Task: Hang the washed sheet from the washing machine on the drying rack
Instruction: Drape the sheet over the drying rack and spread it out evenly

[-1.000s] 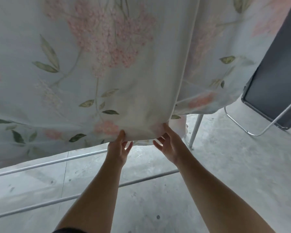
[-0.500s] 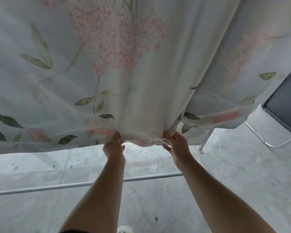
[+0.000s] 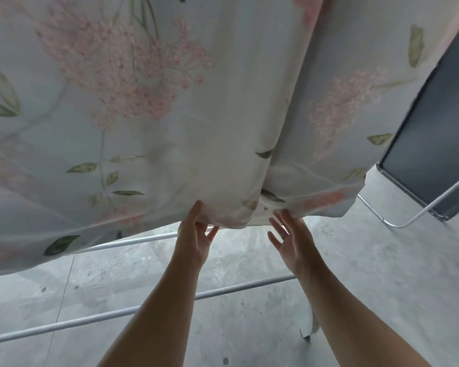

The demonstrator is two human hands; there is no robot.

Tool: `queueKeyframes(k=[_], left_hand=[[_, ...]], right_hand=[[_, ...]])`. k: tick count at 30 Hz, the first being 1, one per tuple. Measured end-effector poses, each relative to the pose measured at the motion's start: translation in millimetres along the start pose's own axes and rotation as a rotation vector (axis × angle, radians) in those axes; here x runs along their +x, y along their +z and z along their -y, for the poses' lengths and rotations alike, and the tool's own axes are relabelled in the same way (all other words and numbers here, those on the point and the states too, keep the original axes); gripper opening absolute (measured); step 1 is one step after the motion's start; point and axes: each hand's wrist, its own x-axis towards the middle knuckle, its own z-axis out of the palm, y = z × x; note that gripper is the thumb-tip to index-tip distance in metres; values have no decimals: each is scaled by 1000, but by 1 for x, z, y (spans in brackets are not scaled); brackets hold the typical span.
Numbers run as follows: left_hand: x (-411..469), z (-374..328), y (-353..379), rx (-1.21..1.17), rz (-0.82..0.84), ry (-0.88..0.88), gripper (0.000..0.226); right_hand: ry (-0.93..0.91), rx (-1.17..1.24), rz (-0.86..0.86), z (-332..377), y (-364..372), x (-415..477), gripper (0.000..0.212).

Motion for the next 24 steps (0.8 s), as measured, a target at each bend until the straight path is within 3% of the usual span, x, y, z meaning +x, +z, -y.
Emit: queueKeyframes(k=[3, 6, 11, 13, 16, 24], left_hand=[[-6, 18, 12, 87, 179, -54, 58], [-9, 29, 19, 150, 202, -38, 54], [-2, 28, 20, 242, -67, 104, 16], [3, 26, 17, 273, -181, 144, 21], [8, 27, 9, 303, -312, 163, 28], [13, 30, 5, 349, -478, 213, 28]], right_hand=[[-24, 227, -33, 23, -17, -2, 32], [-71, 317, -44, 40, -30, -4, 39], [-99, 114, -140, 33, -48, -6, 40], [-82, 44, -188, 24, -56, -9, 49], [-73, -6, -245, 11, -62, -8, 15], [-68, -59, -334, 14, -70, -4, 10]])
